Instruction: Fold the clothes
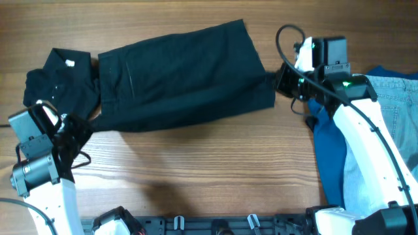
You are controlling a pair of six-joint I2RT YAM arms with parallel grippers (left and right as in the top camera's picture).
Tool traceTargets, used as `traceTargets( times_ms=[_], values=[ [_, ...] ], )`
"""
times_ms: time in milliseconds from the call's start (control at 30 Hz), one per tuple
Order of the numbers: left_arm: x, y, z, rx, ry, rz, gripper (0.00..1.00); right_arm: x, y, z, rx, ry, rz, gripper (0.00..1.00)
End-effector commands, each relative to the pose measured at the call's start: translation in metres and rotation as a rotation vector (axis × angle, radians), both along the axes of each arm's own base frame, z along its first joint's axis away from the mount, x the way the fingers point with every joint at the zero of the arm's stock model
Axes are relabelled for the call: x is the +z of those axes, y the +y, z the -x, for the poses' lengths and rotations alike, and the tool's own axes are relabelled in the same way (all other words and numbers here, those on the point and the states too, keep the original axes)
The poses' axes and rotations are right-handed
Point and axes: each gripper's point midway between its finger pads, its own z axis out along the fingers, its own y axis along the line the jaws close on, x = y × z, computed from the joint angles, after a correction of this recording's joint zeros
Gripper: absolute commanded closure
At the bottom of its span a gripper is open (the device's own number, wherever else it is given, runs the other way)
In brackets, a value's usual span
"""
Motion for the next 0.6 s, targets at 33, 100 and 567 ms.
traceTargets(
  times_ms=[33,100,567],
  values=[
    [0.018,0.009,-0.033,-0.038,-0.109,-0.039,0.96,0.040,0.010,-0.061,-0.028,-0.243,-0.127,0.96],
    [0.016,0.002,-0.049,-0.079,-0.128,-0.047,0.96,0.036,0.012,-0.079,-0.043,-0.276,-0.145,0.96],
    [-0.061,0.013,-0.157,-0.067,-0.126,-0.122,0.96,-0.034,0.034,-0.183,-0.112,-0.405,-0.434,0.96]
  ],
)
